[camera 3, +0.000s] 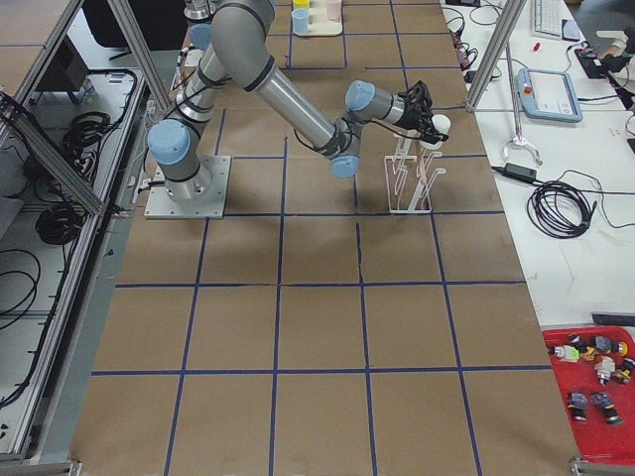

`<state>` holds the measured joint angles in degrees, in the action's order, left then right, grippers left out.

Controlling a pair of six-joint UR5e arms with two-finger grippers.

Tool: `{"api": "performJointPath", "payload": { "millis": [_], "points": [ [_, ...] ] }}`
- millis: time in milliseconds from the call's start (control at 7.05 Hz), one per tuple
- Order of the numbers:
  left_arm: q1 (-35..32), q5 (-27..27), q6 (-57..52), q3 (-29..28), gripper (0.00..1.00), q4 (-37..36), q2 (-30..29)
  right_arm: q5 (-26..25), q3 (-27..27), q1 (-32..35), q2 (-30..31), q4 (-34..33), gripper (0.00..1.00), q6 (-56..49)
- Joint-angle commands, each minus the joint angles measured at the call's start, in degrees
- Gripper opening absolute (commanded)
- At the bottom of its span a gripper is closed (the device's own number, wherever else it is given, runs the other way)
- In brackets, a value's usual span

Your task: Transfer IKEA cup to right arm and place on rack

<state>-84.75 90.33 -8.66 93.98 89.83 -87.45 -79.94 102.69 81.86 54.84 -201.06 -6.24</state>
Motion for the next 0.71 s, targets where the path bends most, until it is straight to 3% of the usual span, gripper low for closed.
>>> {"api": "performJointPath", "payload": {
  "millis": [0,284,567],
  "points": [
    [7.35,1.07,-6.5,3.29,1.0,-0.1,2.44,0.04,-0.21,-0.03,0.18,-0.04,1.0,0.0],
    [18.17,0.81,-15.47,9.87,0.99,-0.97,5.78,1.09,-1.43,0.14,0.44,-0.21,1.0,0.09],
    [25.48,0.9,-23.03,17.68,0.99,-6.57,8.95,2.84,-2.23,0.58,1.4,-0.04,1.0,0.44]
  ]
}}
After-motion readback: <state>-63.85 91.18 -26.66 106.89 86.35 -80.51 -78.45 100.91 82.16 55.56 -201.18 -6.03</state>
